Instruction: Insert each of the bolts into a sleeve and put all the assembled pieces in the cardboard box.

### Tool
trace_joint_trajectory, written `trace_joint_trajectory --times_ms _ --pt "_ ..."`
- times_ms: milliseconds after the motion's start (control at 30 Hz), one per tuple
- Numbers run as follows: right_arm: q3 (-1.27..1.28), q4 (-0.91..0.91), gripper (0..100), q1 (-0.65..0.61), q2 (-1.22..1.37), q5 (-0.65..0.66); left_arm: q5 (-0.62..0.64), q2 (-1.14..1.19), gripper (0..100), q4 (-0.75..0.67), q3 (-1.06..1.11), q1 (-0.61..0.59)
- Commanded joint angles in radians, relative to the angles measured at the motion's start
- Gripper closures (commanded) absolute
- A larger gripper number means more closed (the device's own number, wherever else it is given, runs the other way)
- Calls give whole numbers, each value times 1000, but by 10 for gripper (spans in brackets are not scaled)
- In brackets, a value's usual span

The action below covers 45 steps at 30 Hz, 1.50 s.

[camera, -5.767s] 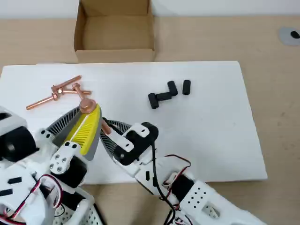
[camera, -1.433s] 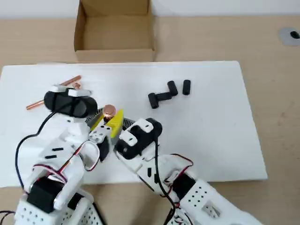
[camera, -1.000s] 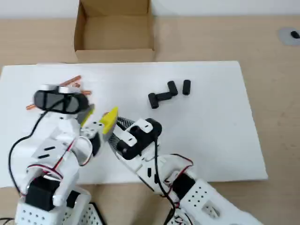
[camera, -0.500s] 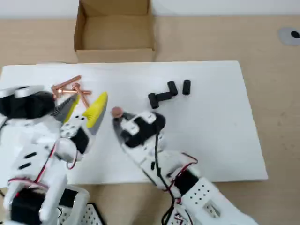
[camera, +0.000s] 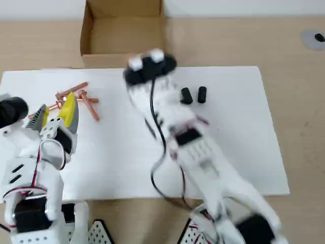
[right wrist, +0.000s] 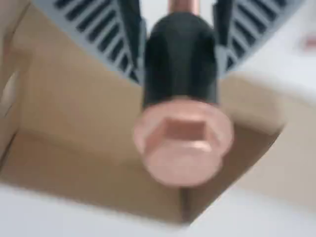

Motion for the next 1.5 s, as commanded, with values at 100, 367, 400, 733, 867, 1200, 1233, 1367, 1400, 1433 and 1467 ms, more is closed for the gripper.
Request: trace_joint_trajectory --times_ms 100,367,400,733,867,1200,1233,1367,1400,1433,1467 --pt "-564 -57 989 77 407 20 -12 -5 757 -15 137 -23" --pt "-1122 -57 989 111 943 126 -12 -7 757 -44 253 -25" --pt "-1196 -55 989 122 1018 132 -12 -7 757 -52 259 -25" --pt "-1905 155 986 185 1626 264 -12 -7 757 -51 264 -26" --pt "-2135 267 981 186 1781 282 -12 -7 757 -49 264 -20" --pt "-2482 437 728 186 1957 282 -12 -7 757 -43 265 -18" --pt "-2486 442 728 186 1956 282 -12 -7 757 -43 265 -18" --pt "-2483 448 726 188 1911 239 -12 -7 757 -43 265 -18" --pt "-2485 448 726 188 1896 221 -12 -7 757 -43 265 -20" --pt "-2485 450 726 188 1876 203 -12 -7 757 -43 265 -21" --pt "-2485 460 726 188 1851 189 -9 -7 757 -43 265 -23"
